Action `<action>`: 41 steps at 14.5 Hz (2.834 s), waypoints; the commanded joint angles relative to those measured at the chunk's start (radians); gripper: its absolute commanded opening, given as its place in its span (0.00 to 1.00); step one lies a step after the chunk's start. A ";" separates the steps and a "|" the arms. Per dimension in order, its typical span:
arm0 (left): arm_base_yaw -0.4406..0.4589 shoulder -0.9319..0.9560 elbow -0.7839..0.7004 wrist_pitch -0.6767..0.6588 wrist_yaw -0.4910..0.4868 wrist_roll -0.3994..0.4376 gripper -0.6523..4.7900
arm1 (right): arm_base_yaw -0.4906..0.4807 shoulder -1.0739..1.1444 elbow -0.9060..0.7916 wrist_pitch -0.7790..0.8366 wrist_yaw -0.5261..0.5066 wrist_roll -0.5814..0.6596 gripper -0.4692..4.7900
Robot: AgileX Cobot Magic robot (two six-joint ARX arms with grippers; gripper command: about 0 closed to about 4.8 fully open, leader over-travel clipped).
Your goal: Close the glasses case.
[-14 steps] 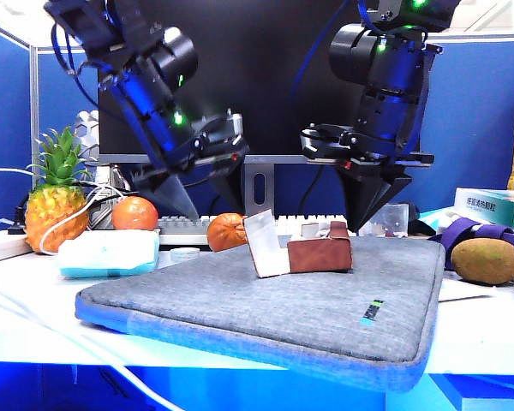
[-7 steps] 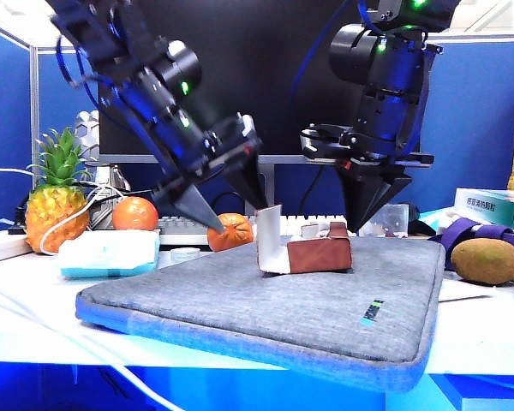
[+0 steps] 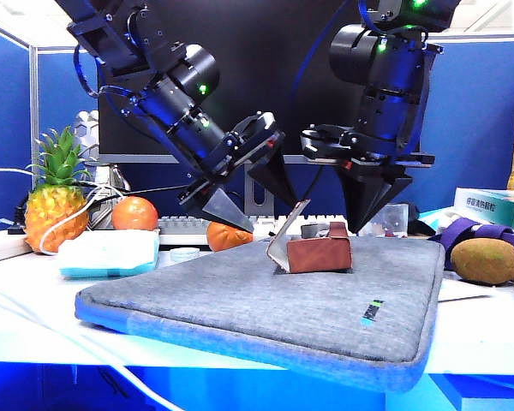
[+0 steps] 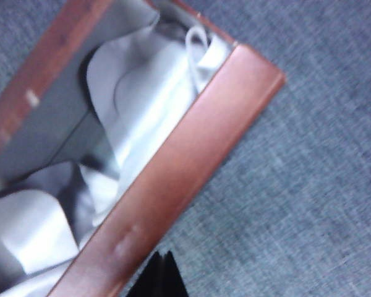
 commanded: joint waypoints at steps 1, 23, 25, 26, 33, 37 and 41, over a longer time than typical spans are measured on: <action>0.000 0.010 0.004 0.022 0.028 -0.009 1.00 | 0.001 -0.004 0.002 -0.003 -0.001 0.000 0.09; 0.019 -0.217 0.006 0.171 -0.106 0.169 1.00 | -0.038 -0.278 0.006 0.114 0.078 -0.025 0.09; 0.024 -0.399 0.006 0.151 -0.175 0.215 1.00 | -0.045 -0.429 0.006 0.163 0.073 -0.025 0.09; 0.029 -0.504 0.005 0.119 -0.181 0.234 0.99 | -0.045 -0.515 0.006 0.177 0.074 -0.026 0.09; 0.057 -1.168 -0.242 -0.030 -0.461 0.331 0.96 | -0.044 -1.019 -0.003 0.154 0.066 -0.055 0.09; 0.057 -1.506 -0.459 -0.048 -0.600 0.288 0.96 | -0.042 -1.276 -0.292 0.304 0.067 -0.046 0.09; 0.057 -1.715 -0.616 -0.091 -0.723 0.208 0.96 | -0.042 -1.595 -0.650 0.525 0.061 0.058 0.09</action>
